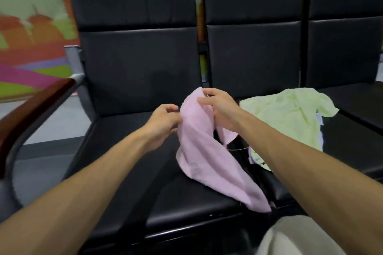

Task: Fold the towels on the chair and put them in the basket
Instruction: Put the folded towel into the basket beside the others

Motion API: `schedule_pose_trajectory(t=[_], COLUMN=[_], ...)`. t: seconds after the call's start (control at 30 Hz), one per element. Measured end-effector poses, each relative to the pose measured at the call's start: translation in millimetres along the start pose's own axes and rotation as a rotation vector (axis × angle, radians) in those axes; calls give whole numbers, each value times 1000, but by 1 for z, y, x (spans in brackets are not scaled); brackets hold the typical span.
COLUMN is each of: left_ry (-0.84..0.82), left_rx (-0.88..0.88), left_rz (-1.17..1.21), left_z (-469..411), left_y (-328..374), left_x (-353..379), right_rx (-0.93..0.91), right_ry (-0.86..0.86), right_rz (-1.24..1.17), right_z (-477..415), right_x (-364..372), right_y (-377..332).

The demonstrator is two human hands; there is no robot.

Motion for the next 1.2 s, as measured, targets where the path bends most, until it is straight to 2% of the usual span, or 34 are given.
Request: schedule_pose_trajectory(t=[0.13,0.23,0.33,0.47,0.6,0.7,0.77,0.87,0.97,1.03,1.1,1.2], left_ry=[33,74,61,110,45,66,152,284,354,346,384,525], left_rx=[-13,-160,-280,-173,-90,-53,-59,-68,-54,-49,-49,-28], left_rz=[133,130,107,7,-131,-197,-171,79,285,324,341,343], left_z=[35,55,57,47,44,37,34,30,30,33,34,36], left_y=[-10,-47,-79,-94,-93,-89,-87,-81,-73,-72,-72,-71], left_x=[-62,-91,-102,-92,-84,-88,-91,-99,-113,-119,-124,-134], right_rx=[27,124,196,209,253,247,268,266,231,213,217,146], right_ry=[-231,-295,-336,-268,-411,-422,-331,-104,-42,11,-21,-118], right_rz=[68,122,335,565,770,647,568,323,33,-38,-49,-17], right_z=[7,23,34,41,44,40,31,19,22,21,20,20], right_x=[63,83,82,78,92,106,108,98,92,83,78,74], right_y=[9,39,73,105,117,111,103,92,84,83,83,79])
Point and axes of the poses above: each hand's wrist, its own z-axis away from the middle knuckle, its own x-axis out of the palm, y = z × x, the point moved 5 cm from there along -z, towards the middle knuckle, and after that the axes turned 6 degrees about z, right-handed, at the moved point
